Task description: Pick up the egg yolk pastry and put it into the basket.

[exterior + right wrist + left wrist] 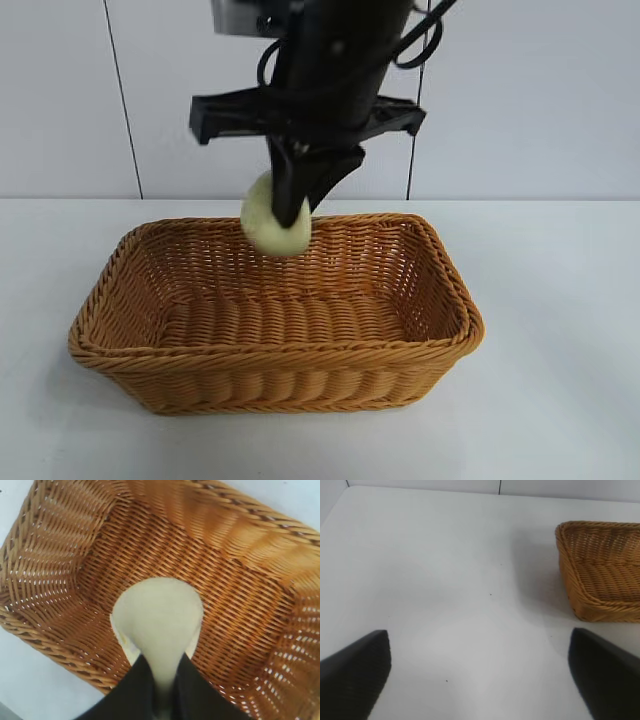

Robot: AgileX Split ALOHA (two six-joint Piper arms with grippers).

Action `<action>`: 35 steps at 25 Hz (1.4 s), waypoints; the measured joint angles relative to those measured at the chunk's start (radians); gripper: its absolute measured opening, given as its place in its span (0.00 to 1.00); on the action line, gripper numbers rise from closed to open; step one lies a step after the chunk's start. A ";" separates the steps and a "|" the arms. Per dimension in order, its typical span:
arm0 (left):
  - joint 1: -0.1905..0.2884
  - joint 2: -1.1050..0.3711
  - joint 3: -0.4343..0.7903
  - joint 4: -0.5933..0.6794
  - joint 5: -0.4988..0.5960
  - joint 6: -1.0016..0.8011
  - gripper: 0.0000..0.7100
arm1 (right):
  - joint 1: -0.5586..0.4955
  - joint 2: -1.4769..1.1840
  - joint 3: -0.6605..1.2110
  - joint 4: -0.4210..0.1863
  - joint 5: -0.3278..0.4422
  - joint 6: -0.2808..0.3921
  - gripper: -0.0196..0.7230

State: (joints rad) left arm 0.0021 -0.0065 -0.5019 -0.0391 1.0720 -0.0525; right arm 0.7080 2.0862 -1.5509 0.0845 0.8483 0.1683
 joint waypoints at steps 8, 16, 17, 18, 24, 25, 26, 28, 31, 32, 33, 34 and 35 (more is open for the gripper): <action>0.000 0.000 0.000 0.000 0.000 0.000 0.98 | 0.000 0.056 0.000 -0.025 -0.002 0.000 0.16; 0.000 0.000 0.000 0.000 0.000 0.000 0.98 | 0.000 0.055 -0.004 -0.070 0.034 0.052 0.79; 0.000 0.000 0.000 0.000 0.000 0.000 0.98 | 0.000 0.055 -0.011 -0.070 0.061 0.052 0.84; 0.000 0.000 0.000 0.000 0.000 0.000 0.98 | 0.000 0.055 -0.025 -0.072 0.084 0.050 0.87; 0.000 0.000 0.000 0.000 0.000 0.000 0.98 | -0.001 0.011 -0.162 -0.134 0.215 0.044 0.91; 0.000 0.000 0.000 0.000 0.000 0.000 0.98 | -0.003 0.003 -0.196 -0.155 0.238 0.049 0.91; 0.000 0.000 0.000 0.000 0.000 0.000 0.98 | -0.008 -0.002 -0.231 -0.171 0.267 0.053 0.91; 0.000 0.000 0.000 0.000 0.000 0.000 0.98 | -0.025 -0.005 -0.286 -0.201 0.315 0.053 0.91; 0.000 0.000 0.000 0.000 0.000 0.000 0.98 | -0.075 -0.005 -0.337 -0.224 0.354 0.056 0.91; 0.000 0.000 0.000 0.000 0.000 0.000 0.98 | -0.098 -0.005 -0.342 -0.229 0.357 0.056 0.91; 0.000 0.000 0.000 0.000 0.000 0.000 0.98 | -0.122 -0.005 -0.344 -0.230 0.360 0.056 0.91; 0.000 0.000 0.000 0.000 0.000 0.000 0.98 | -0.146 -0.005 -0.345 -0.231 0.365 0.056 0.91; 0.000 0.000 0.000 0.000 0.000 0.000 0.98 | -0.171 -0.005 -0.345 -0.231 0.368 0.056 0.91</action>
State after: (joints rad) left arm 0.0021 -0.0065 -0.5019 -0.0391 1.0720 -0.0525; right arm 0.5374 2.0811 -1.8962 -0.1466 1.2159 0.2246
